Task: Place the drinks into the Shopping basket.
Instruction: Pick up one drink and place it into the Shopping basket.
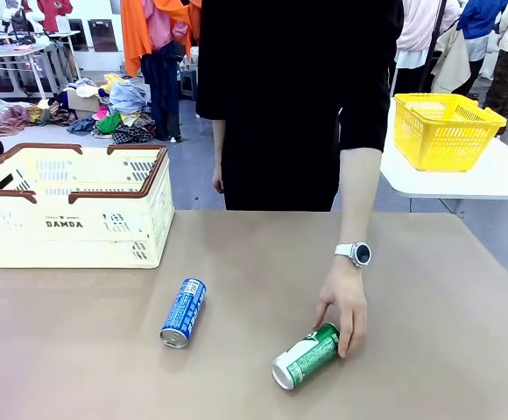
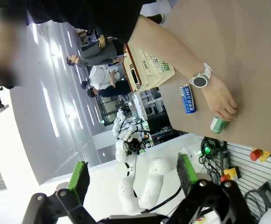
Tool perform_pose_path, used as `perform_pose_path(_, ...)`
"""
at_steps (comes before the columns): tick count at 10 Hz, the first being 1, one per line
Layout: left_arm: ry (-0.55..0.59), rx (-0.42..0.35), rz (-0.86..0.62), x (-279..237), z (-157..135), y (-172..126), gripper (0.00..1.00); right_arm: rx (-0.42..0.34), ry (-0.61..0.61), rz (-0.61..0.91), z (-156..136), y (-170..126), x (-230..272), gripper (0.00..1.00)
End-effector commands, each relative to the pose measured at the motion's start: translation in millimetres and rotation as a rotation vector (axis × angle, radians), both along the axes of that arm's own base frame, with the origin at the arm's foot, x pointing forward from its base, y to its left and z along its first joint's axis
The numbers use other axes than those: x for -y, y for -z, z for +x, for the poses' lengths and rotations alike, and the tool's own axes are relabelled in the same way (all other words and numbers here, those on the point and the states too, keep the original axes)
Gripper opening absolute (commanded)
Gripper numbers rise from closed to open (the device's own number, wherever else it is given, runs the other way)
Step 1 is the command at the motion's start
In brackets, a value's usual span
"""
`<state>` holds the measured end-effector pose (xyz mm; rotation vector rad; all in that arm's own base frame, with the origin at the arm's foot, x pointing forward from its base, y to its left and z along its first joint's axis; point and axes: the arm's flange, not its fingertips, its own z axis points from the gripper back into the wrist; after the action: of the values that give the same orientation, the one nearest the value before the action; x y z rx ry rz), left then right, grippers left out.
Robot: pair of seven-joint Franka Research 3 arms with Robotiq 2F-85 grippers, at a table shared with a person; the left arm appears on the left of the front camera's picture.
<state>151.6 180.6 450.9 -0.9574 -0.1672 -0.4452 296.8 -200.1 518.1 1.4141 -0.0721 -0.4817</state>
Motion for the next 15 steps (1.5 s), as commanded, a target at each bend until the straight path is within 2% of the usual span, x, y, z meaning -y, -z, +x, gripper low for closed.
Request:
perform_pose_path(1,0.082,-0.003,0.040,68.8,14.0,45.3,1.00,0.000,0.002,0.018,0.2,-5.5,0.6,1.00)
perform_pose_path(3,0.159,-0.027,0.112,112.7,35.0,41.8,1.00,0.000,0.002,0.018,0.2,-5.5,0.6,1.00)
perform_pose_path(5,0.191,-0.067,0.253,182.8,59.9,30.5,1.00,0.000,0.002,0.018,0.2,-5.5,0.6,1.00)
perform_pose_path(7,0.043,-0.112,0.424,257.6,85.9,36.1,1.00,0.000,0.002,0.018,0.2,-5.5,0.6,1.00)
perform_pose_path(8,0.054,-0.099,0.494,302.7,97.0,43.3,1.00,0.000,0.002,0.018,0.2,-5.5,0.6,1.00)
perform_pose_path(11,0.119,-0.072,0.651,395.5,115.7,71.0,1.00,0.000,0.002,0.018,0.2,-5.5,0.6,1.00)
perform_pose_path(13,0.109,-0.076,0.693,411.7,125.4,89.0,1.00,0.000,0.002,0.018,0.2,-5.5,0.6,1.00)
perform_pose_path(15,-0.057,-0.033,0.790,416.0,128.9,112.8,1.00,0.000,0.002,0.018,0.2,-5.5,0.6,1.00)
